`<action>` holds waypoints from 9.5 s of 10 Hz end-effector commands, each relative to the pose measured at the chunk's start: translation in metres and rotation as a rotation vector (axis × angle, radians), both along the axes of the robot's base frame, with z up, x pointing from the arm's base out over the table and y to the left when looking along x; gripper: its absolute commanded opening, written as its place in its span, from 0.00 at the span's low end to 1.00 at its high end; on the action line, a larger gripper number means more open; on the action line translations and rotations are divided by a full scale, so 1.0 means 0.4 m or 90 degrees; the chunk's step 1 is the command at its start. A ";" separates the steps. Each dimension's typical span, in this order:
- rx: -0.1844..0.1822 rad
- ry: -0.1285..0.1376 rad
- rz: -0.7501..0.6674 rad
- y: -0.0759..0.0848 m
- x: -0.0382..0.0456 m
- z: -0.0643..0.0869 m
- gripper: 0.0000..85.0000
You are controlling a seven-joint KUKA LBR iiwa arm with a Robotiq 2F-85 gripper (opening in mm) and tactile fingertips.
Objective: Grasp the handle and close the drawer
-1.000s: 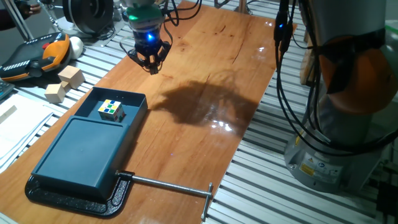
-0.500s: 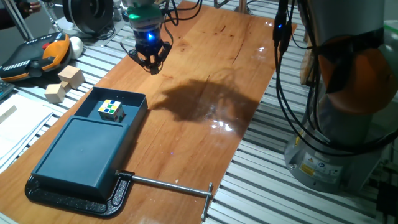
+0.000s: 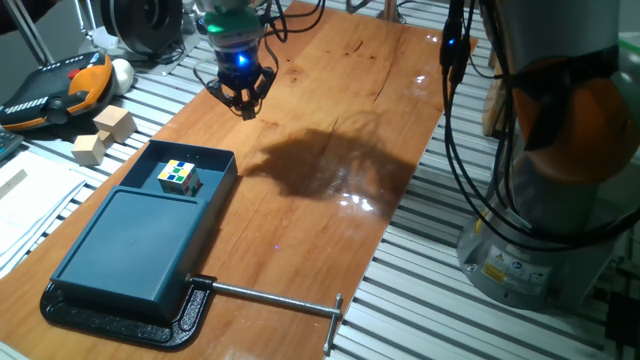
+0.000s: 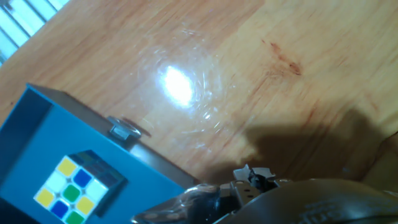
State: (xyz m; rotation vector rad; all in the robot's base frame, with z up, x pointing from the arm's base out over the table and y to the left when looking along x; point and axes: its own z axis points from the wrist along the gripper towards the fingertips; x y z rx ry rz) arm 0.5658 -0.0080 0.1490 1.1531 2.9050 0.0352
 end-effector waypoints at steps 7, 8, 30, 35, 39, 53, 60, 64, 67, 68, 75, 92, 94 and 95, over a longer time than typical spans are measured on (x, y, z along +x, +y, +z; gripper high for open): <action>-0.004 0.000 -0.070 0.006 0.069 -0.016 0.02; 0.000 0.002 -0.083 0.011 0.073 -0.021 0.02; 0.066 0.023 -0.286 0.051 0.181 -0.088 0.02; 0.049 0.023 -0.306 0.071 0.211 -0.124 0.02; 0.040 0.021 -0.306 0.082 0.225 -0.155 0.02; 0.042 0.017 -0.320 0.078 0.233 -0.166 0.02; 0.058 0.017 -0.349 0.079 0.248 -0.190 0.74; 0.070 0.019 -0.371 0.091 0.264 -0.196 0.75; 0.078 0.020 -0.373 0.103 0.274 -0.213 0.74; 0.081 0.024 -0.374 0.105 0.277 -0.218 0.73; 0.092 0.030 -0.381 0.137 0.285 -0.239 0.73; 0.105 0.048 -0.365 0.148 0.283 -0.251 0.50; 0.104 0.048 -0.361 0.149 0.283 -0.252 0.26; 0.105 0.047 -0.360 0.149 0.282 -0.251 0.05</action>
